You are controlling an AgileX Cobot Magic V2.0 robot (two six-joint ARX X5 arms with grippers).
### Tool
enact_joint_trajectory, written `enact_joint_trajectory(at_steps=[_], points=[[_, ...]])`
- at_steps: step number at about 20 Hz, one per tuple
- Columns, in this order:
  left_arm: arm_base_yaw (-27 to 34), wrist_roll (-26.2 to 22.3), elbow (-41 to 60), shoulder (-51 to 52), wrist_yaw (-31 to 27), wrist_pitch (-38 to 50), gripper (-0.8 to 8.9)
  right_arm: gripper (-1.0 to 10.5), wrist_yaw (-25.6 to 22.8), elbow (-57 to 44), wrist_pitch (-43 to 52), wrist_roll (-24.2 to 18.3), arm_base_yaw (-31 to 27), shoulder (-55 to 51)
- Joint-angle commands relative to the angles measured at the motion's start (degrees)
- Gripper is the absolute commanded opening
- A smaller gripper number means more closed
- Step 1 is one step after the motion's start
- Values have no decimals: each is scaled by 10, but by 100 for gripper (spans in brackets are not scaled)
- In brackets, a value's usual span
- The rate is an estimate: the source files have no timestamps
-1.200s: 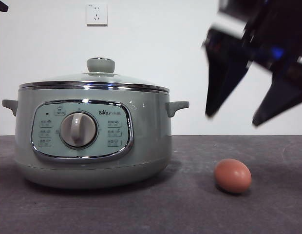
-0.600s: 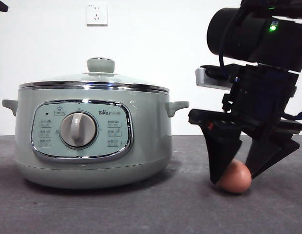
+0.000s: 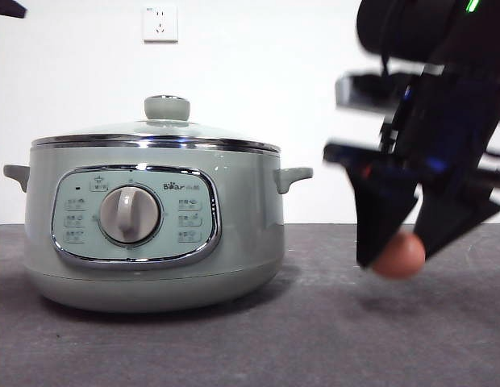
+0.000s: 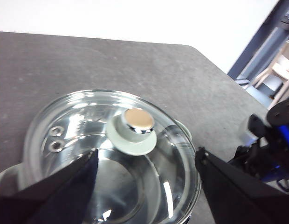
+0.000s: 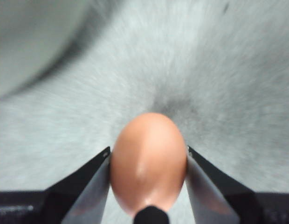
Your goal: Pick up the egg,open the lid,put the egg in the pot,close the lid
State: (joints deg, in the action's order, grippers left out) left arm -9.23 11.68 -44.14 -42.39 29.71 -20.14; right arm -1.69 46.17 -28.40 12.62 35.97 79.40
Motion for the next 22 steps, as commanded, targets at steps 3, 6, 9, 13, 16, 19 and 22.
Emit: enact_joint_trajectory(at_steps=[3, 6, 9, 13, 16, 19, 22], points=[[-52, 3, -2, -49, -37, 57, 386, -12, -2, 2, -39, 0, -3, -96], [-103, -4, -14, -101, -99, 94, 386, -12, -3, 2, -58, 2, -3, -156], [-154, -52, -64, -176, -167, 94, 385, -12, -4, 2, -69, 10, -3, -193], [-185, -77, -116, -276, -215, 85, 383, -12, -4, 2, -77, 10, -3, -203], [-190, -78, -118, -323, -230, 85, 382, -12, -4, 2, -84, 10, -3, -203], [-190, -79, -118, -349, -237, 86, 382, -12, -4, 2, -84, 10, -3, -203], [-190, -80, -118, -354, -237, 88, 372, -12, -4, 2, -83, 12, -3, -203]])
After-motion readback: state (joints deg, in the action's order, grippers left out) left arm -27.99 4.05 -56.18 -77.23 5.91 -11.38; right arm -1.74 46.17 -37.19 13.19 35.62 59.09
